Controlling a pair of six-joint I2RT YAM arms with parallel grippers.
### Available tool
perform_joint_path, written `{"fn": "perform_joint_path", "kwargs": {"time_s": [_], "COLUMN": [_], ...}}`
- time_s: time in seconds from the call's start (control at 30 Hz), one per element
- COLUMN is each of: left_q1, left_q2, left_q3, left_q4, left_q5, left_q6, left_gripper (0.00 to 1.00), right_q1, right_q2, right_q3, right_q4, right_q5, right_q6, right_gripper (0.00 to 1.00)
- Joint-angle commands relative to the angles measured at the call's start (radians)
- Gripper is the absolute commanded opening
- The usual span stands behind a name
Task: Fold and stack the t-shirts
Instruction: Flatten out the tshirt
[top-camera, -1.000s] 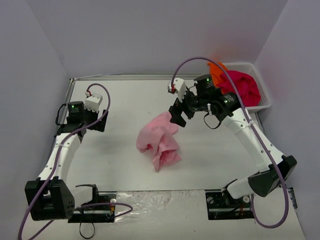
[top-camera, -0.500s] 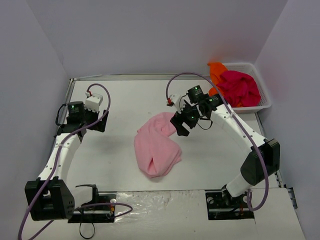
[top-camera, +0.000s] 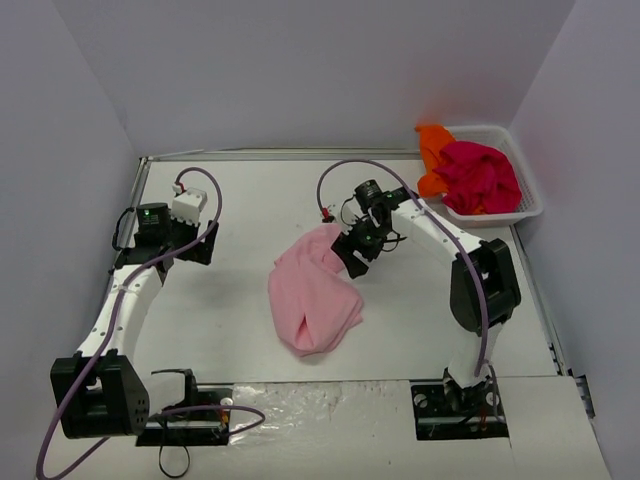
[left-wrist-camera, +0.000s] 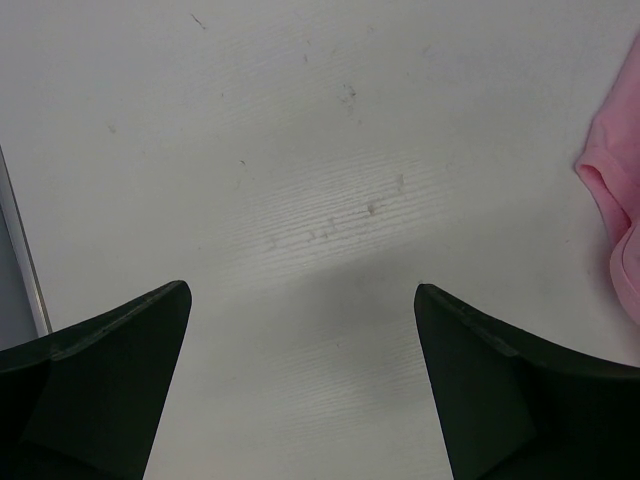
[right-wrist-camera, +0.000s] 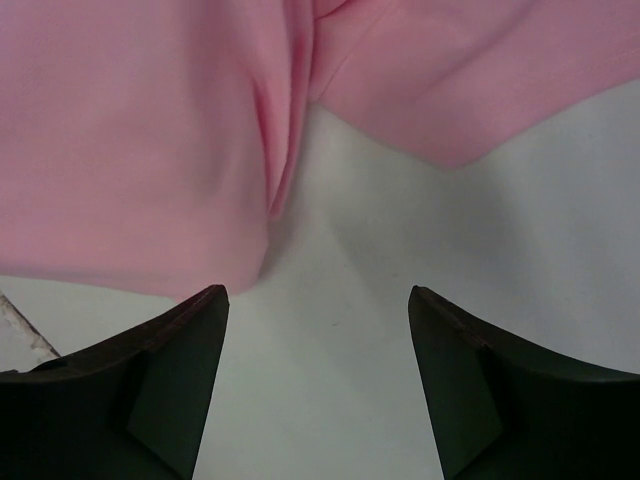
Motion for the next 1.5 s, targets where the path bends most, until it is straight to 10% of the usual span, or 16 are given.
{"fn": "perform_joint_path", "kwargs": {"time_s": [0.0,0.8,1.47], "left_q1": [-0.002,-0.002,-0.002], "left_q2": [-0.005,-0.004,-0.012], "left_q3": [0.01,0.002,0.004], "left_q4": [-0.009,-0.004,-0.01], "left_q5": [0.009,0.002,-0.003], "left_q6": [0.001,0.009,0.012], "left_gripper": [0.94,0.94,0.94], "right_q1": [-0.024,-0.055,-0.04], "right_q2": [0.04,0.363,0.343], "right_q3": [0.097,0.295,0.215], "right_q4": [0.06,0.1,0.12], "right_q5": [0.033,0.071,0.086], "right_q6": [0.038,0.064,0.041], "right_gripper": [0.68,0.59,0.16]}}
